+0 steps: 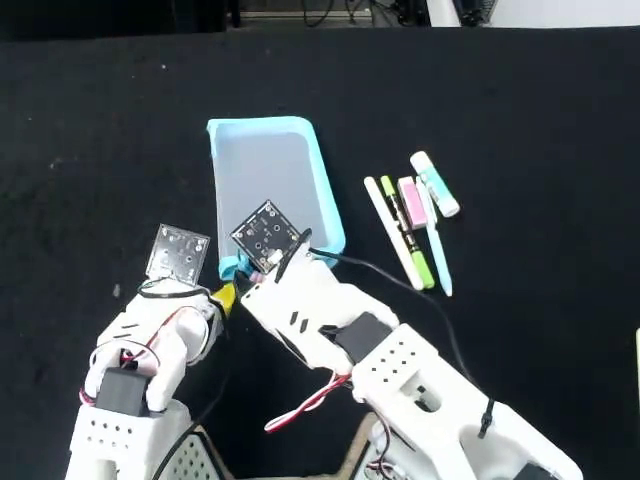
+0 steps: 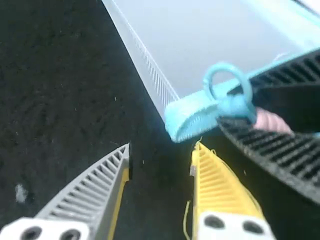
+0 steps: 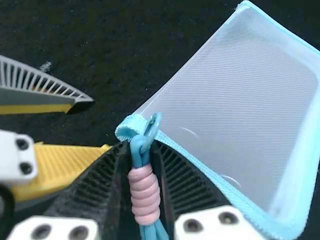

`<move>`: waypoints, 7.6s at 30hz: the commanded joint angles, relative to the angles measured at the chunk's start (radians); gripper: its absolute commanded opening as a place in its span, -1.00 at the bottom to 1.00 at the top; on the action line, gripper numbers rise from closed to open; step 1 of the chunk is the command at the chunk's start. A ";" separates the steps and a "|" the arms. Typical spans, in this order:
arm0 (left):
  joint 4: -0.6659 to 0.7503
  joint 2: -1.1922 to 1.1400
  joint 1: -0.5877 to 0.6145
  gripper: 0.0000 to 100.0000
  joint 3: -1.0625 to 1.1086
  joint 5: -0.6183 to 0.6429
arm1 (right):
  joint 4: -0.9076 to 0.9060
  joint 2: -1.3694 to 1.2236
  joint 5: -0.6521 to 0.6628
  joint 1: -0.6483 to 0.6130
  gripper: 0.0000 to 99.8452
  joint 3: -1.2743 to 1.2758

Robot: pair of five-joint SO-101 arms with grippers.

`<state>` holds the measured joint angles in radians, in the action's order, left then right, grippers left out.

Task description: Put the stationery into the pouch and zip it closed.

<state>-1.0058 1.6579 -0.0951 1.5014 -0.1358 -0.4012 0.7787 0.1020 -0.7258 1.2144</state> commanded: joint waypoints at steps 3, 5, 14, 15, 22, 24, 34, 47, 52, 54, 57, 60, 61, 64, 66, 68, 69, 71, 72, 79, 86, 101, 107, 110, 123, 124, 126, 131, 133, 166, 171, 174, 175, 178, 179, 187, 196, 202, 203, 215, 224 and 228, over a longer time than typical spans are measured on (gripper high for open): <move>0.055 0.009 0.016 -0.60 -0.030 -0.006 | 0.025 0.030 0.005 -0.012 -0.98 -0.005; 0.107 0.009 0.031 -0.60 0.013 -0.006 | 0.025 0.030 0.005 -0.012 -0.98 -0.005; 0.172 0.009 0.038 -0.59 0.044 0.029 | 0.025 0.030 0.002 -0.011 -0.98 -0.004; 0.183 0.009 0.038 -0.59 0.048 0.037 | 0.025 0.030 0.002 -0.011 -0.98 -0.004; 0.230 0.009 0.036 -0.60 0.084 0.038 | 0.025 0.030 0.002 -0.011 -0.98 -0.004; 0.232 0.009 0.036 -0.60 0.085 0.041 | 0.025 0.030 0.002 -0.011 -0.98 -0.004; 0.285 0.017 0.038 -0.85 0.110 0.046 | -0.026 0.036 0.009 -0.003 -0.98 -0.004; 0.282 0.018 0.189 -0.94 0.071 0.123 | -0.034 0.038 0.009 0.258 -0.98 -0.013; 0.210 0.018 0.280 -0.94 -0.022 0.163 | -0.155 0.051 0.063 0.368 -0.98 -0.096; 0.169 0.018 0.278 -0.94 -0.070 0.163 | -0.270 0.084 0.110 0.394 -0.98 -0.154; 0.153 0.012 0.278 -0.94 -0.117 0.158 | -0.381 0.139 0.129 0.371 -0.98 -0.208; 0.150 0.011 0.278 -0.94 -0.147 0.140 | -0.404 0.174 0.129 0.351 -0.98 -0.239; 0.150 0.009 0.278 -0.94 -0.157 0.117 | -0.407 0.177 0.129 0.351 -0.98 -0.255; 0.150 0.008 0.285 -0.94 -0.191 0.035 | -0.437 0.179 0.183 0.353 -0.98 -0.317; 0.149 -0.008 0.286 -0.94 -0.217 -0.002 | -0.494 0.179 0.226 0.351 -0.98 -0.381; 0.127 -0.058 0.286 -0.94 -0.268 -0.034 | -0.557 0.177 0.245 0.351 -0.98 -0.461; 0.104 -0.092 0.286 -0.94 -0.309 -0.041 | -0.588 0.177 0.245 0.353 -0.98 -0.501; 0.051 -0.180 0.285 -0.94 -0.417 -0.041 | -0.640 0.177 0.245 0.353 -0.98 -0.578; 0.018 -0.229 0.282 -0.94 -0.479 -0.041 | -0.661 0.177 0.245 0.353 -0.98 -0.608; -0.265 -0.657 0.280 -0.93 -1.009 -0.046 | -0.698 0.171 0.255 0.356 -0.98 -0.714; -0.601 -1.102 0.280 -0.75 -1.504 -0.041 | -0.743 -0.010 0.282 0.379 -0.98 -0.825; -0.695 -1.415 0.239 -0.65 -1.713 -0.041 | -0.833 -0.134 0.282 0.381 -0.98 -0.952; -0.577 -1.415 0.165 -0.65 -1.595 -0.041 | -0.827 -0.131 0.284 0.377 -0.98 -0.923; -0.508 -1.405 0.142 -0.65 -1.546 -0.040 | -0.827 -0.131 0.284 0.381 -0.98 -0.912; -0.479 -1.404 0.136 -0.95 -1.541 -0.017 | -0.825 -0.131 0.284 0.377 -0.98 -0.918; -0.497 -1.404 0.139 -0.94 -1.555 -0.011 | -0.825 -0.127 0.282 0.377 -0.98 -0.924; -0.548 -1.404 0.145 -0.94 -1.596 -0.012 | -0.827 -0.104 0.278 0.377 -0.98 -0.935; -0.753 -1.404 0.148 -0.94 -1.796 -0.018 | -0.833 -0.013 0.276 0.373 -0.98 -0.941; -0.755 -1.401 0.148 -0.94 -1.842 -0.017 | -0.859 0.012 0.275 0.373 -0.98 -0.943; -0.755 -1.183 0.147 -0.68 -1.621 -0.028 | -1.010 0.036 0.276 0.373 -0.98 -0.958; -0.752 -1.274 0.154 -0.80 -1.641 -0.083 | -1.005 0.036 0.276 0.373 -0.98 -0.957; -0.753 -1.289 0.191 -0.88 -1.682 -0.075 | -1.005 0.036 0.276 0.373 -0.98 -0.957; -0.753 -1.289 0.200 -0.93 -1.695 -0.075 | -1.005 0.036 0.276 0.373 -0.98 -0.957; -0.755 -1.277 0.232 -0.94 -1.719 -0.074 | -1.005 0.036 0.276 0.373 -0.98 -0.955; -0.755 -1.258 0.236 -0.94 -1.718 -0.074 | -1.005 0.036 0.276 0.373 -0.98 -0.954; -0.740 -1.111 0.157 -0.94 -1.554 -0.077 | -1.043 0.041 0.249 0.256 -0.90 -0.960; -0.537 -1.036 0.163 -0.94 -1.313 -0.123 | -1.209 0.044 0.187 0.129 -0.69 -1.036; -0.379 -0.965 0.269 -0.94 -1.122 -0.117 | -1.212 0.027 0.226 0.367 -0.70 -1.092; -0.359 -0.950 0.280 -0.94 -1.092 -0.117 | -1.200 0.015 0.226 0.411 -0.70 -1.073; -0.215 -0.726 0.288 -0.94 -0.822 0.104 | -0.913 -0.341 0.101 0.559 -0.80 -0.846; -0.163 -0.526 0.194 -0.94 -0.710 0.147 | -0.703 -0.553 0.107 0.560 -0.84 -0.848; -0.080 -0.470 0.186 -0.94 -0.607 0.147 | -0.603 -0.647 0.170 0.560 -0.84 -0.848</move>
<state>-1.1423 1.1485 0.1074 0.8769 0.0008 -1.0810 0.1711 0.2294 -0.1841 0.3751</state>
